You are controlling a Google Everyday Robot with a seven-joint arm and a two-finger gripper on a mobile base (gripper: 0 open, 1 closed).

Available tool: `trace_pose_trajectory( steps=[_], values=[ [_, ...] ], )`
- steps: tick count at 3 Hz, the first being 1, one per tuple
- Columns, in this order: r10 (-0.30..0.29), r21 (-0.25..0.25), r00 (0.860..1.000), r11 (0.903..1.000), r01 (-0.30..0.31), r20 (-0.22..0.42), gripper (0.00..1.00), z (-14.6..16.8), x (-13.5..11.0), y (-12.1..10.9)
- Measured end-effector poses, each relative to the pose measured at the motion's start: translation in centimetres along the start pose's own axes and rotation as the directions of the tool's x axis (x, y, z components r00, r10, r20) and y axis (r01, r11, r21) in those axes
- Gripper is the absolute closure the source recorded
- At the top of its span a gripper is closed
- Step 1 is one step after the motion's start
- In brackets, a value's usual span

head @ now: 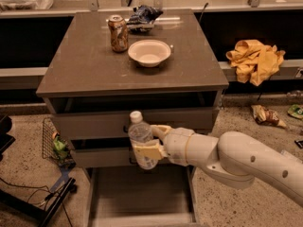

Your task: Place blue plastic bottle into bottom drawer

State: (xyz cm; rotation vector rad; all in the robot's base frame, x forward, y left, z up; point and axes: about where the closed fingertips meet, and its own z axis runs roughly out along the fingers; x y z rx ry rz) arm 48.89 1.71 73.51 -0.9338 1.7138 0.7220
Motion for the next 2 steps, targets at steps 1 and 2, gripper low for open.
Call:
trace_pose_trajectory(
  steps=[1, 2],
  values=[
    [-0.012, 0.014, 1.0, 0.9998, 0.012, 0.027, 1.0, -0.7, 4.9, -4.9],
    [-0.046, -0.051, 0.992, 0.9973, 0.052, 0.118, 1.0, -0.6, 8.6, -7.1]
  ],
)
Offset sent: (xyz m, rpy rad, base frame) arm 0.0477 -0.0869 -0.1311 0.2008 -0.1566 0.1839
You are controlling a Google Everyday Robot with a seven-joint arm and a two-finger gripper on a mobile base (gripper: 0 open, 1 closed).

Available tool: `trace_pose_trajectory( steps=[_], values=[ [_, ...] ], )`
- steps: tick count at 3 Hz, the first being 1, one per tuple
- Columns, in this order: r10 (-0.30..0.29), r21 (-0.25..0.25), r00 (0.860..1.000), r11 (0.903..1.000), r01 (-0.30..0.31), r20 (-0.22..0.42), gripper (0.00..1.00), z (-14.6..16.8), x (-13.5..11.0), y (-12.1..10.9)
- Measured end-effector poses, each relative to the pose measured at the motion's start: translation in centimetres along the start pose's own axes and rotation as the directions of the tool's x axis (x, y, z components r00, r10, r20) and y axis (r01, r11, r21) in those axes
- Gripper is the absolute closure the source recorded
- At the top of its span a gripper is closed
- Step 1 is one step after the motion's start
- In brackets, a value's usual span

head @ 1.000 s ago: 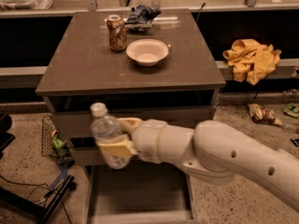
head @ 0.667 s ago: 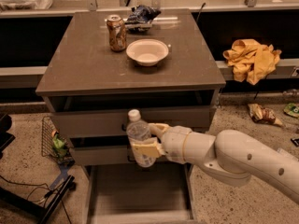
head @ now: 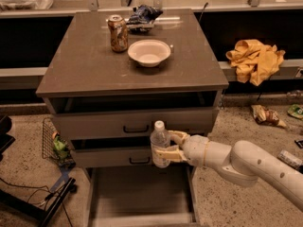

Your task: Place blue plastic bottle into bottom drawer

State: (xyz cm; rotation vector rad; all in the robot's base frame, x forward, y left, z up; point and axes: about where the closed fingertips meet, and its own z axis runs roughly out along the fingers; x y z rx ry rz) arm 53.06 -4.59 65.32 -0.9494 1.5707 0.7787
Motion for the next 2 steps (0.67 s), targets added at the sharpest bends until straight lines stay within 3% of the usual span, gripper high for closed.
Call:
trace_pose_trajectory(
  steps=[1, 2],
  values=[
    [-0.016, -0.12, 0.997, 0.9924, 0.026, 0.079, 1.0, 0.6, 4.0, 0.0],
    [-0.013, -0.224, 0.995, 0.974, 0.036, 0.103, 1.0, 0.4, 5.8, 1.6]
  ],
)
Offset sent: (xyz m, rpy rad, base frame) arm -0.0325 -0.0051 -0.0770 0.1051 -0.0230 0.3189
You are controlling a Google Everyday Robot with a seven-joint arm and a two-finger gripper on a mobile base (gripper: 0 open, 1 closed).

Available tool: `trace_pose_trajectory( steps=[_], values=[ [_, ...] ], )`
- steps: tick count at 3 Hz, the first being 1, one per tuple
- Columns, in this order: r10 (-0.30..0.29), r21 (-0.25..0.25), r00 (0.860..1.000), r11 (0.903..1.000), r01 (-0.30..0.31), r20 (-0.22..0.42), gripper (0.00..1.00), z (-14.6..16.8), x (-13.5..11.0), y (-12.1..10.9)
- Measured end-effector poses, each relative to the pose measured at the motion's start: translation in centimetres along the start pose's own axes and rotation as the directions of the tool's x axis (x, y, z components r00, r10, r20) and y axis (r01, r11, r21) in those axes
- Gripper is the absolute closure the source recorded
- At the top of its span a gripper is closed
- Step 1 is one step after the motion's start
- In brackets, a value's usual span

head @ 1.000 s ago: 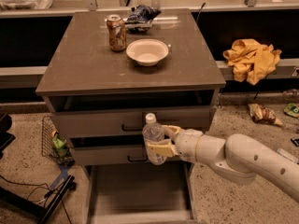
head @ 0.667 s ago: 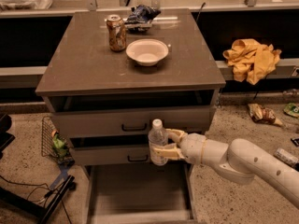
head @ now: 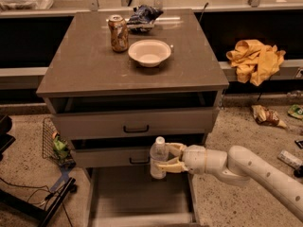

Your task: Place blue plastic bottle into bottom drawer

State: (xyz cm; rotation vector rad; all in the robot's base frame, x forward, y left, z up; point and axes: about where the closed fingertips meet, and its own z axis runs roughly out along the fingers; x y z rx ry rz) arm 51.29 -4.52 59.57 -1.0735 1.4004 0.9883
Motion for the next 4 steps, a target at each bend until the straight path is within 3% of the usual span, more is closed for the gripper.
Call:
trace_pose_trajectory(
  steps=[1, 2, 3, 4],
  values=[
    [0.0, -0.001, 1.0, 1.0, 0.0, 0.001, 1.0, 0.1, 0.0, 0.0],
    [-0.007, -0.022, 0.999, 0.9997, 0.008, 0.04, 1.0, 2.4, 0.9, 0.5],
    [-0.042, -0.057, 0.994, 0.9972, 0.048, 0.103, 1.0, 5.9, 3.2, 1.2],
    [-0.078, -0.111, 0.98, 0.9888, 0.1, 0.183, 1.0, 10.1, 8.6, 2.2]
  ],
)
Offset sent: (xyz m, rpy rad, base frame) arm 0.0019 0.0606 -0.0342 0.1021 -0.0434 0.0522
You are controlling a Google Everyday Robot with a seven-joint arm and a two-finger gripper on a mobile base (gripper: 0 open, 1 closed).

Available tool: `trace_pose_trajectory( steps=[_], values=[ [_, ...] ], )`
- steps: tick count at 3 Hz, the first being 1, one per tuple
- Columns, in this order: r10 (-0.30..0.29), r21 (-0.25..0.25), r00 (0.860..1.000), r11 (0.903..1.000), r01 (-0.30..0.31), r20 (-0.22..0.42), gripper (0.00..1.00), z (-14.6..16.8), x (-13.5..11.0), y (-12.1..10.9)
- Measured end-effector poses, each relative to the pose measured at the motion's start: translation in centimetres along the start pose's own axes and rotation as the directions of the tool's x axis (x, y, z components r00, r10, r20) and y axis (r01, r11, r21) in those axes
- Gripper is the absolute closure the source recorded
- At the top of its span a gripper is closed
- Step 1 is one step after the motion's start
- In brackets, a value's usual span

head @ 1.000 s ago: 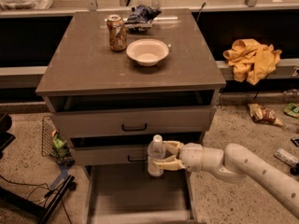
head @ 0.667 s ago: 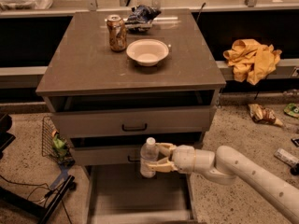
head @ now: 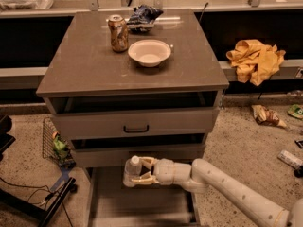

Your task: Place blue plastic bottle into bottom drawer

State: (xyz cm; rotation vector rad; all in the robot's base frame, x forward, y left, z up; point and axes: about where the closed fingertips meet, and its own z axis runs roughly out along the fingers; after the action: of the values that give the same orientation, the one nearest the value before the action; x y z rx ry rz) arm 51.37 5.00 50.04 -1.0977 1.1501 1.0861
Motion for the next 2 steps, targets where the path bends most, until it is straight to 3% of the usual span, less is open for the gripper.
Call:
trace_pose_trajectory(
  steps=[2],
  values=[
    [0.004, -0.129, 0.996, 0.9916, 0.008, 0.094, 1.0, 4.6, 10.0, 3.2]
  ],
)
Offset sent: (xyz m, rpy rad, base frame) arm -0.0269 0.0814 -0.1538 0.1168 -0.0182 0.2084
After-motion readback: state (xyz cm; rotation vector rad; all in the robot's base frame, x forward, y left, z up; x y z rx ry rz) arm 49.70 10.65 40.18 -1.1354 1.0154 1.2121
